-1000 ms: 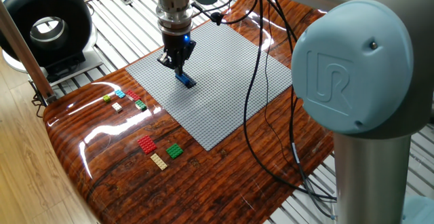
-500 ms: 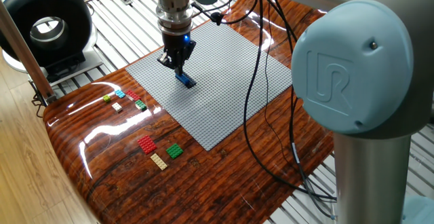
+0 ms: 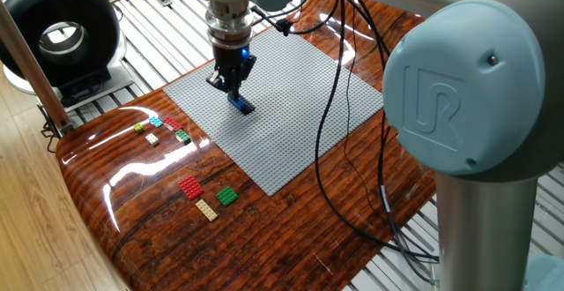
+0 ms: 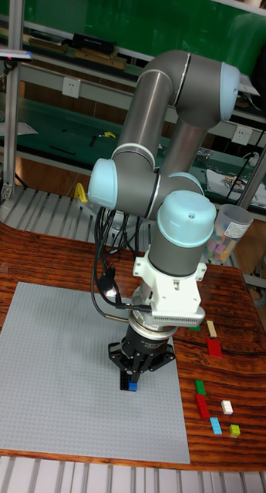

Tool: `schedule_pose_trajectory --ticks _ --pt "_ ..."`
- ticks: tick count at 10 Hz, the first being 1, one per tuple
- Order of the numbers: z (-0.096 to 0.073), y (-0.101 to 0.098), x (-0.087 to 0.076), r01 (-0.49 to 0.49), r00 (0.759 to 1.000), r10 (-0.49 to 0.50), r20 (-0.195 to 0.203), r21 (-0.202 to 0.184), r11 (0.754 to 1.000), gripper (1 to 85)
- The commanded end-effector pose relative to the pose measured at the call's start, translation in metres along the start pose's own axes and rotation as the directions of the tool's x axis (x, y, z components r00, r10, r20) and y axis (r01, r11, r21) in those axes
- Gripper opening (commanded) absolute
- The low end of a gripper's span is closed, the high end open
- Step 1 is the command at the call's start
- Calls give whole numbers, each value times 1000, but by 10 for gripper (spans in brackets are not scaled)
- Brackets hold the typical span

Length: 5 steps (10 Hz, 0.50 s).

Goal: Build with small Lego blocks

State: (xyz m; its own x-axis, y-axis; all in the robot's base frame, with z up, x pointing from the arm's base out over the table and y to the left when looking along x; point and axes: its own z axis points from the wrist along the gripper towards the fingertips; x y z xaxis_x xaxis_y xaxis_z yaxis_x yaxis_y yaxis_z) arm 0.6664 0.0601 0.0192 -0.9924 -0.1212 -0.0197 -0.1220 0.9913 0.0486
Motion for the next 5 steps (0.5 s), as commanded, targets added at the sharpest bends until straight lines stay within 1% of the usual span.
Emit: schedule_pose_trajectory --ticks 1,2,4,5 --pt "-4 0 1 -17 1000 17 -5 -4 1000 10" --pt "-5 -1 1 -17 1000 17 -5 -3 1000 10" --pt "-9 -7 4 -8 1000 8 -26 13 1000 10" --pt "-9 -7 4 -9 1000 10 -24 13 1000 10"
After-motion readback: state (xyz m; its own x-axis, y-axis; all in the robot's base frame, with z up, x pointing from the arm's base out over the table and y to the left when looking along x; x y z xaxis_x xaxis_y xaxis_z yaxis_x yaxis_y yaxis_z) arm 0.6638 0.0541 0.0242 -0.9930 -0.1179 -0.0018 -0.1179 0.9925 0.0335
